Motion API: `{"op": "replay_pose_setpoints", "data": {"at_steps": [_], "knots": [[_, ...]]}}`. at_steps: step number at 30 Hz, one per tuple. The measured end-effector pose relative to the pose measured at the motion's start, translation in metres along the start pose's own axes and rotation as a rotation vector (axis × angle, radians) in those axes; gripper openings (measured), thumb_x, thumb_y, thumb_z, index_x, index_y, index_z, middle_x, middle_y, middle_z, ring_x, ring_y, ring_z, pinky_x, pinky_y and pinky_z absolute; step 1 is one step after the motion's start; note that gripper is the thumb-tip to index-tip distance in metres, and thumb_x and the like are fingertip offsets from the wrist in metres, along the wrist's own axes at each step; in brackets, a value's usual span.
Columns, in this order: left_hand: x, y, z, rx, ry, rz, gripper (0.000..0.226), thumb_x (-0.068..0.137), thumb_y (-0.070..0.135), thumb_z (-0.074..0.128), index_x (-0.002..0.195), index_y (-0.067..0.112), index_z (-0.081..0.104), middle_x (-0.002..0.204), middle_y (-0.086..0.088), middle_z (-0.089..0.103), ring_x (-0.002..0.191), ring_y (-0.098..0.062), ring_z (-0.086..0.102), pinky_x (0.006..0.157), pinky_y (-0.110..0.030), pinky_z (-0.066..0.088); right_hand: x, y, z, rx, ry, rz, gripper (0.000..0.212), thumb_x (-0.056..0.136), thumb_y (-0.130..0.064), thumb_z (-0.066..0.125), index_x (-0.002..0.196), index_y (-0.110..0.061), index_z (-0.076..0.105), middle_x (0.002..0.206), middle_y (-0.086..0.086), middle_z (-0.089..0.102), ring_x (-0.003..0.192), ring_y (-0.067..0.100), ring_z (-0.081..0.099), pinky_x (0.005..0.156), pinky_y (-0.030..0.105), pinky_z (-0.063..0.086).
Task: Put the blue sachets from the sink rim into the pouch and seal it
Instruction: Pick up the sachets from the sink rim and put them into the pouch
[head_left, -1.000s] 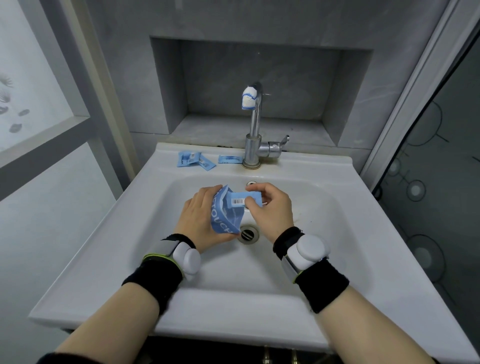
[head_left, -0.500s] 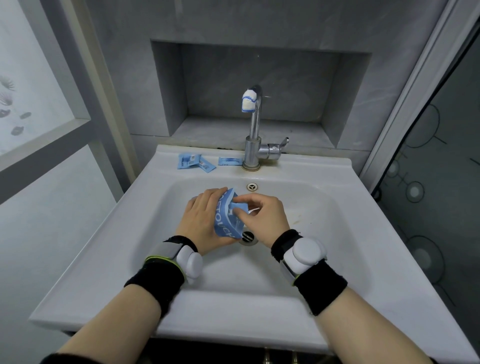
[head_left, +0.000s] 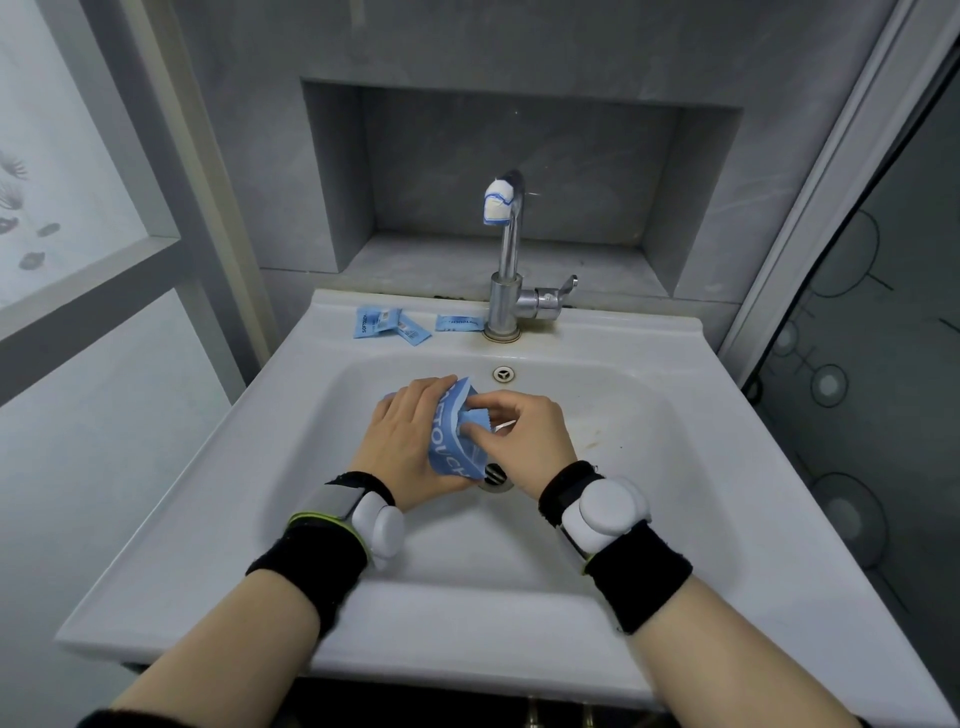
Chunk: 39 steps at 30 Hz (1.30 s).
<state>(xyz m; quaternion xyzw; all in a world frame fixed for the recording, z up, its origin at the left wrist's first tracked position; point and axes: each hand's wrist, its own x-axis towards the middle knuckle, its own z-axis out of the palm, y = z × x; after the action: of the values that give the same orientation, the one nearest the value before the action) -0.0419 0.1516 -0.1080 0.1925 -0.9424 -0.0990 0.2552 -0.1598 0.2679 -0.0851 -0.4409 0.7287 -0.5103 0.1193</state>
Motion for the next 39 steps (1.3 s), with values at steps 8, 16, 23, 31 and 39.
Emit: {"op": "replay_pose_setpoints", "data": {"at_steps": [8,16,23,31,39], "knots": [[0.003,0.005,-0.001,-0.057,0.028,-0.028,0.107,0.055,0.064,0.078,0.141,0.017,0.035,0.134,-0.002,0.047,0.122,-0.021,0.045,0.103,-0.041,0.038,-0.001,0.001,-0.003,-0.01,0.029,-0.01,0.021,0.078,-0.016,0.074,0.098,-0.021,0.075,0.092,-0.01,0.074,0.082,0.002,0.066,0.075,0.016,0.055],[0.001,0.011,-0.01,-0.043,0.006,-0.018,0.106,0.057,0.065,0.076,0.141,0.016,0.035,0.134,-0.003,0.046,0.121,-0.021,0.045,0.102,-0.04,0.037,0.0,0.001,-0.003,-0.015,0.034,-0.016,0.022,0.079,-0.017,0.073,0.099,-0.023,0.074,0.092,-0.011,0.073,0.082,0.002,0.066,0.076,0.018,0.055],[0.003,0.023,-0.008,-0.06,0.0,-0.063,0.105,0.058,0.066,0.074,0.142,0.02,0.033,0.135,0.001,0.044,0.122,-0.017,0.042,0.103,-0.038,0.036,0.0,-0.001,-0.006,0.003,0.055,-0.025,0.023,0.079,-0.015,0.071,0.099,-0.025,0.074,0.087,-0.013,0.072,0.08,-0.001,0.065,0.072,0.014,0.054],[0.001,0.027,-0.008,-0.031,-0.003,0.003,0.102,0.058,0.064,0.069,0.142,0.016,0.036,0.134,-0.003,0.046,0.121,-0.022,0.044,0.102,-0.039,0.033,0.001,0.0,-0.006,-0.008,0.084,-0.047,0.025,0.076,-0.008,0.069,0.097,-0.022,0.074,0.08,-0.015,0.068,0.074,-0.003,0.063,0.072,0.014,0.052],[0.0,0.023,-0.005,-0.125,0.048,-0.031,0.102,0.054,0.06,0.078,0.138,0.017,0.039,0.127,-0.002,0.049,0.117,-0.022,0.048,0.097,-0.042,0.04,0.001,0.0,-0.003,-0.013,0.075,-0.061,0.019,0.074,-0.016,0.074,0.09,-0.025,0.075,0.078,-0.015,0.07,0.074,0.001,0.066,0.073,0.02,0.056]]}}
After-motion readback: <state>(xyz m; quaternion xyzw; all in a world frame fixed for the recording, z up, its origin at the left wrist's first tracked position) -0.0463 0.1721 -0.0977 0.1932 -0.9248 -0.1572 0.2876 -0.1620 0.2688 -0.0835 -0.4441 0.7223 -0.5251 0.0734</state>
